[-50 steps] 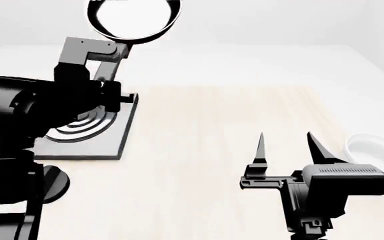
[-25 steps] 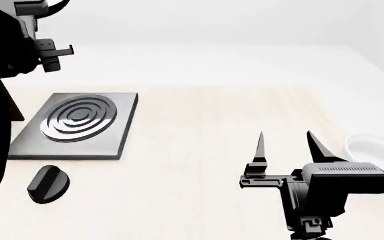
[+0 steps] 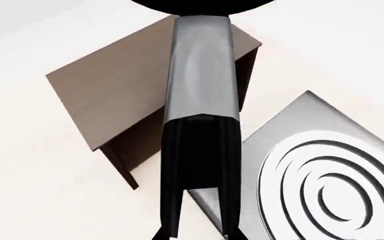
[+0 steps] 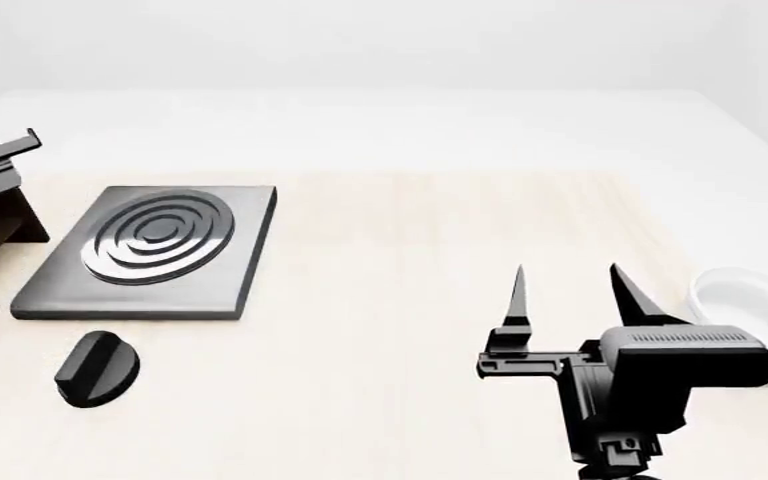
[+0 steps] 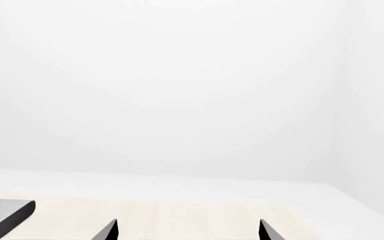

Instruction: Put the frying pan on top of the cabinet.

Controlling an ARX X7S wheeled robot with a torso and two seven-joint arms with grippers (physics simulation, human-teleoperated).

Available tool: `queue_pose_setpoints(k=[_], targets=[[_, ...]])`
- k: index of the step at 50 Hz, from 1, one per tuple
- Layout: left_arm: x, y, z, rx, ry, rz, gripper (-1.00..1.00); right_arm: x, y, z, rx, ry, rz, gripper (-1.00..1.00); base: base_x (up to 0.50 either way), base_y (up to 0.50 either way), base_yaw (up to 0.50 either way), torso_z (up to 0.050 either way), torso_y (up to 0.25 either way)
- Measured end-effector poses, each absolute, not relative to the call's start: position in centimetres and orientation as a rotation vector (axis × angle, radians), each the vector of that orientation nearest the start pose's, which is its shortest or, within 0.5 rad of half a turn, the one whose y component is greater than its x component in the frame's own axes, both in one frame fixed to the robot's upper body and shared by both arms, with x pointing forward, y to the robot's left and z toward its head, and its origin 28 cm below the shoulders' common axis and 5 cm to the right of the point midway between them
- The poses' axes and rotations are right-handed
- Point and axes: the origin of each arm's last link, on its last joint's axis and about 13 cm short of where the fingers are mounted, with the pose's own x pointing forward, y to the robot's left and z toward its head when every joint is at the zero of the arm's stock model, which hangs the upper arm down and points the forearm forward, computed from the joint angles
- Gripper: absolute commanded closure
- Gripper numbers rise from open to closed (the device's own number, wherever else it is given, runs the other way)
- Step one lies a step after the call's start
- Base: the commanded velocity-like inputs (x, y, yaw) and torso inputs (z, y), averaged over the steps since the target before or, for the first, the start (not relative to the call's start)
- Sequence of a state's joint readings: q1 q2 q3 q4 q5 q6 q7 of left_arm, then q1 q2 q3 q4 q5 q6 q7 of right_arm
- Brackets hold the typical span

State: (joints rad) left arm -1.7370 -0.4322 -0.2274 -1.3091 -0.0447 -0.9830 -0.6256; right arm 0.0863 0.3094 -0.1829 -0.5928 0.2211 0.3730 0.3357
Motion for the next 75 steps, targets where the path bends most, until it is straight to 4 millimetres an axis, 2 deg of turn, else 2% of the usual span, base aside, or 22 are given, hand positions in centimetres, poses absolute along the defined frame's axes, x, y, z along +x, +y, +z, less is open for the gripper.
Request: queue_pose_setpoints(k=[9,17,45,58,67,68,75], targets=[[37.0,38.2,29.7,-0.305,0.648,0.973,1.00,20.6,-10.4,12.3,-0.061,-0.250,-0.025,-1.00,0.00,0.00,0.00,0.000,0.000],[36.7,38.8,29.2,-0.320,0.668,1.012,1.00,20.6,-10.4,12.2,-0.061,-0.248,-0.025,-1.00,0.00,0.00,0.00,0.001,0.001],[36.4,39.5,27.1,-0.353,0.730,1.040,1.00,20.6,-10.4,12.3,-0.064,-0.248,-0.025,-1.00,0.00,0.00,0.00,0.000,0.001],[36.3,39.2,25.4,-0.330,0.778,1.014,1.00,20.6,-10.3,12.3,-0.063,-0.248,-0.026,-1.00,0.00,0.00,0.00,0.001,0.000],[36.3,39.0,25.0,-0.301,0.791,1.000,1.00,20.6,-10.3,12.2,-0.063,-0.248,-0.026,-1.00,0.00,0.00,0.00,0.000,0.001],[36.3,39.0,25.0,-0.297,0.791,1.000,-1.00,20.6,-10.3,12.2,-0.063,-0.248,-0.025,-1.00,0.00,0.00,0.00,0.000,0.000],[36.4,39.2,25.4,-0.277,0.761,1.005,-1.00,20.6,-10.3,12.2,-0.063,-0.248,-0.025,-1.00,0.00,0.00,0.00,0.000,0.000]])
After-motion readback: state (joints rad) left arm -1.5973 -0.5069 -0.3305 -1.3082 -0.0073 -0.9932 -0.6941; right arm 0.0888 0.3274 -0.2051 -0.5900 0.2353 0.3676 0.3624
